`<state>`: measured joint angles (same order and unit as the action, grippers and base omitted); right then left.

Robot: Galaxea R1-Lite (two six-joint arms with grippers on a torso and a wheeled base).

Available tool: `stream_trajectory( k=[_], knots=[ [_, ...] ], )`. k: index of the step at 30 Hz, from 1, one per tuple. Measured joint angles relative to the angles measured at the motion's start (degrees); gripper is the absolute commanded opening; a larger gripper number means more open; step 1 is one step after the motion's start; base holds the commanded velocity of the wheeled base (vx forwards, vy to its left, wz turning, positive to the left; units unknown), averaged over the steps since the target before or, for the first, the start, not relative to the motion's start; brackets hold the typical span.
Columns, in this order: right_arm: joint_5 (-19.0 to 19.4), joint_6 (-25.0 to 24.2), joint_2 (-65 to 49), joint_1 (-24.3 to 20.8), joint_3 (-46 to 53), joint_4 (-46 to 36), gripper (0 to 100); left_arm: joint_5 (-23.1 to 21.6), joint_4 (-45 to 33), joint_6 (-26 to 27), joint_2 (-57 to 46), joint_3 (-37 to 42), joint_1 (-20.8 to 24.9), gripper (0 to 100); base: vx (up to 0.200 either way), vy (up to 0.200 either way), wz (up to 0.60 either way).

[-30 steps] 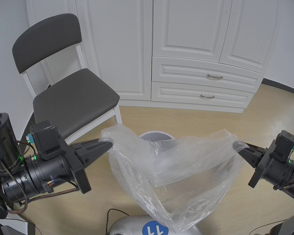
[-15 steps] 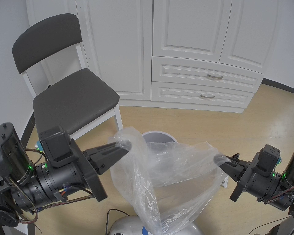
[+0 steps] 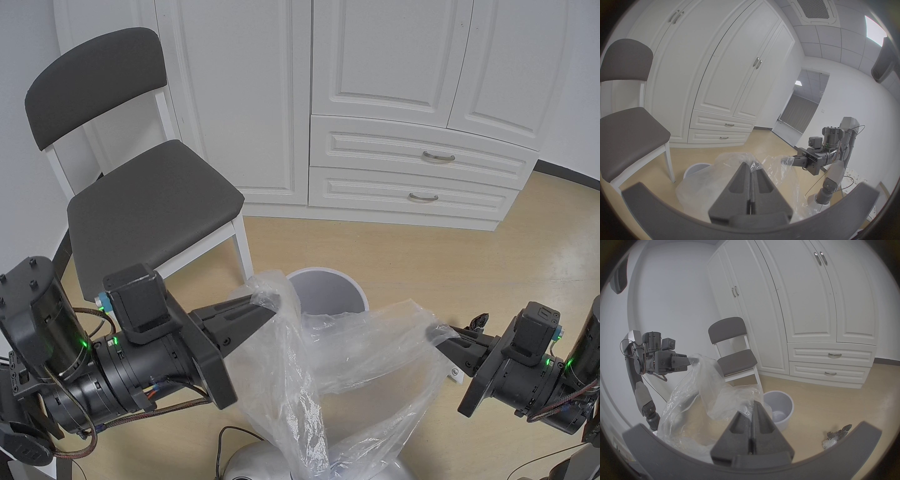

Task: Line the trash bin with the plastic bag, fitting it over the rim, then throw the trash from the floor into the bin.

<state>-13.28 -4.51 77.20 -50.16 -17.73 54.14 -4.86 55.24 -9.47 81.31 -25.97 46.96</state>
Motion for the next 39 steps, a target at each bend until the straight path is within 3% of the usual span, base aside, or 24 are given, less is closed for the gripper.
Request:
stream_trajectory(
  k=[7, 14, 19, 22, 27, 33, 39],
  knots=[
    [-0.11, -0.63, 0.30, 0.04, -0.40, -0.02, 0, 0.16, 0.02, 0.26, 0.38, -0.60, -0.16, 0, 0.000, 0.000, 0.00],
    [-2.07, -5.32, 0.09, 0.37, -3.63, -1.29, 0, 2.18, -0.66, 0.30, -0.04, -1.51, -0.49, 0, 0.000, 0.000, 0.00],
    [-2.46, -6.27, -0.13, 0.37, -7.08, -6.70, 0, 4.08, -2.96, 0.23, -0.63, -2.83, -0.29, 0, 0.000, 0.000, 0.00],
    [-2.46, -6.29, -0.26, -0.13, -10.02, -14.79, 0, 5.07, -7.29, 0.12, -0.63, -4.96, -0.24, 0, 0.000, 0.000, 0.00],
    [-2.10, -6.70, -0.50, -1.34, -17.94, -27.87, 0, 6.89, -21.05, -0.32, -0.50, -12.42, -0.10, 0, 0.000, 0.000, 0.00],
    [-1.56, -13.19, 0.00, -1.90, -25.27, -34.16, 0, 8.28, -33.38, -6.36, -0.35, -23.65, 1.05, 0, 0.000, 0.000, 0.00],
    [-1.19, -20.26, 2.28, -0.49, -29.25, -36.02, 0, 8.72, -36.72, -14.47, 0.83, -29.23, 1.68, 0, 0.000, 0.000, 0.00]
  ],
)
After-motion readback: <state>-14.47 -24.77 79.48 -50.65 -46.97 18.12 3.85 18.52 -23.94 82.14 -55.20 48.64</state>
